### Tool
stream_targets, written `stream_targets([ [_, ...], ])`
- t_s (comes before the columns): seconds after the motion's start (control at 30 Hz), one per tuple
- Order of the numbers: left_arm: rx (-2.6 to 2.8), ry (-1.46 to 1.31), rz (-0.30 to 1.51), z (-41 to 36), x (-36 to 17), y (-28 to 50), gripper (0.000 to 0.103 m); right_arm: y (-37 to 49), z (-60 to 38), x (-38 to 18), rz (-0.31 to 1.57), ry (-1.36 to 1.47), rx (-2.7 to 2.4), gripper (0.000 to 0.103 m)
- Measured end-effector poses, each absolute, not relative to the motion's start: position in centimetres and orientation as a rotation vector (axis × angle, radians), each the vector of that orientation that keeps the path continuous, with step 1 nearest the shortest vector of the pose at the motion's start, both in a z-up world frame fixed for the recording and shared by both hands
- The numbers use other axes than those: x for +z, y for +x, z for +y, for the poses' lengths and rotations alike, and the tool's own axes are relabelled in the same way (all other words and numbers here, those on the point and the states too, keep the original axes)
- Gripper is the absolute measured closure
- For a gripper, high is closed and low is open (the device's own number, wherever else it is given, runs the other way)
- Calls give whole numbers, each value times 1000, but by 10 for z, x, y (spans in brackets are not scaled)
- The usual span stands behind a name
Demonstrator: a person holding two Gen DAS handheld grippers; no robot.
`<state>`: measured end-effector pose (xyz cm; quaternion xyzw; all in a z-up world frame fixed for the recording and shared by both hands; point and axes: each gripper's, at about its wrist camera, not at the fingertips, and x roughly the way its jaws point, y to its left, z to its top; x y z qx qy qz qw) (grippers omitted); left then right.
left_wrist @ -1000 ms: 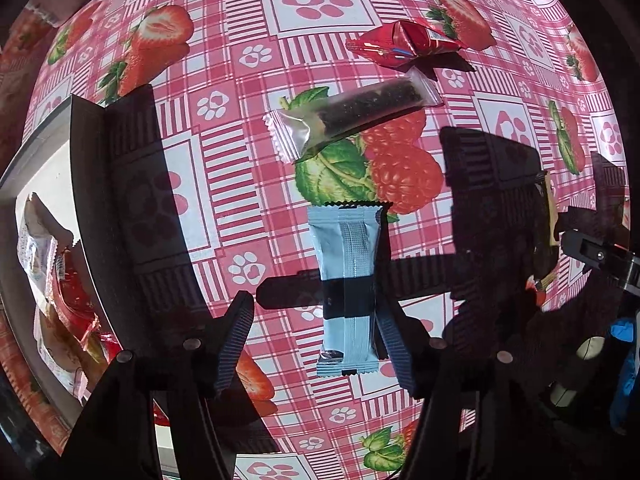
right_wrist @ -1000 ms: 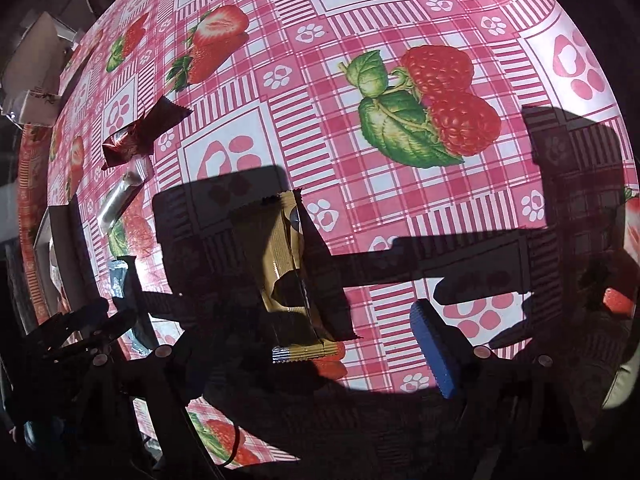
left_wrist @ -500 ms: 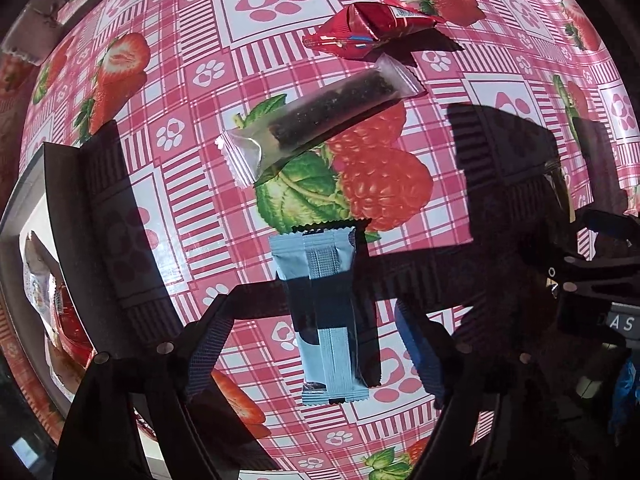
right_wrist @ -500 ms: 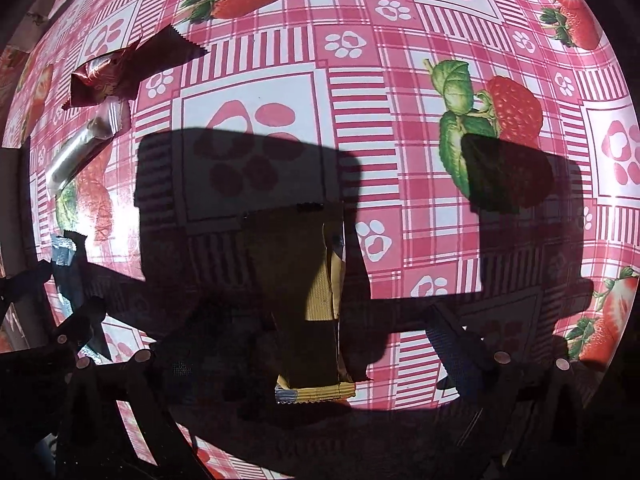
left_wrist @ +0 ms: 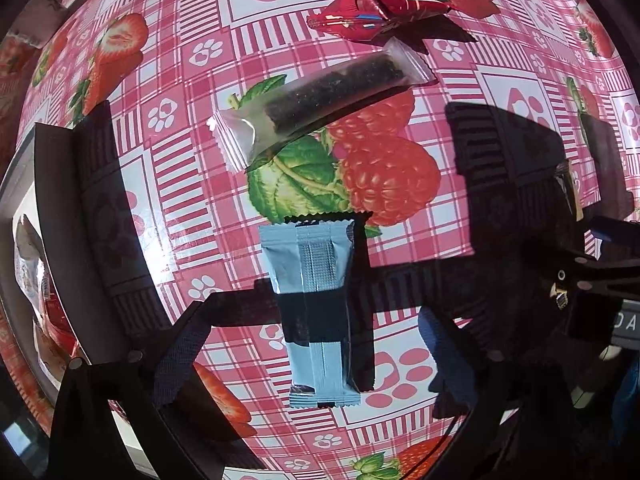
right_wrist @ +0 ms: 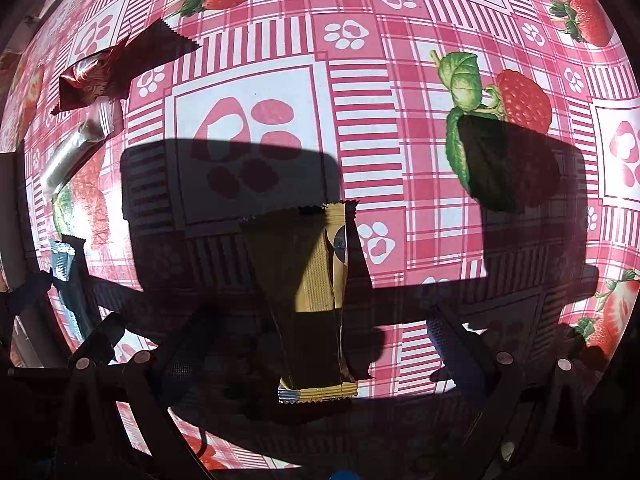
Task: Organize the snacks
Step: 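Carry the blue and gold bars into the white box and release both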
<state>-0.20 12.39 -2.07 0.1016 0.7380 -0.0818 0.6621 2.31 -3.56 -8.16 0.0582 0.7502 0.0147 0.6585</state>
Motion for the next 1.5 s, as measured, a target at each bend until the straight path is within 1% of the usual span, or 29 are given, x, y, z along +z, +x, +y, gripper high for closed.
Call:
stream_targets([
  [0.13, -186, 228, 1664, 128, -19, -5, 0, 22, -35, -81, 1690, 132, 32, 0],
  [0.3, -192, 234, 1669, 134, -16, -14, 0, 10, -34, -67, 1677, 137, 25, 0],
  [0.37, -202, 245, 1674, 132, -15, -15, 3, 9, -34, -65, 1680, 144, 18, 0],
  [0.4, -212, 254, 1671, 131, -10, -15, 8, 7, -34, -64, 1678, 144, 16, 0],
  [0.43, -222, 266, 1665, 130, -8, -17, 14, 6, -34, -63, 1676, 147, 13, 2],
  [0.47, -234, 277, 1657, 127, -4, -18, 18, 4, -34, -61, 1672, 151, 9, 5],
  [0.5, -244, 288, 1648, 123, 2, -19, 27, 1, -34, -57, 1664, 153, 8, 14],
  [0.53, -253, 296, 1640, 121, 5, -20, 37, -2, -33, -51, 1652, 151, 9, 27],
  [0.57, -264, 304, 1631, 120, 7, -21, 42, -4, -31, -46, 1640, 144, 16, 36],
  [0.6, -277, 314, 1620, 118, 9, -22, 57, -5, -30, -42, 1627, 133, 25, 58],
  [0.63, -290, 324, 1614, 116, 12, -23, 77, -6, -28, -38, 1614, 125, 38, 73],
  [0.67, -307, 324, 1619, 114, 13, -23, 78, -7, -27, -36, 1612, 129, 51, 80],
  [0.73, -330, 295, 1640, 116, 15, -25, 78, -10, -31, -35, 1617, 190, 70, 80],
  [0.83, -354, 270, 1625, 122, 25, -30, 78, -18, -35, -27, 1602, 268, 91, 80],
  [1.07, -408, 231, 1555, 134, 74, -44, 78, -33, -34, 5, 1556, 335, 153, 80],
  [1.27, -384, 168, 1499, 173, 107, -49, 78, -37, -27, 35, 1519, 350, 184, 80],
  [1.4, -333, 112, 1469, 208, 110, -49, 78, -36, -17, 49, 1503, 355, 208, 80],
  [1.5, -291, 74, 1460, 229, 112, -48, 78, -32, -2, 48, 1513, 339, 225, 80],
])
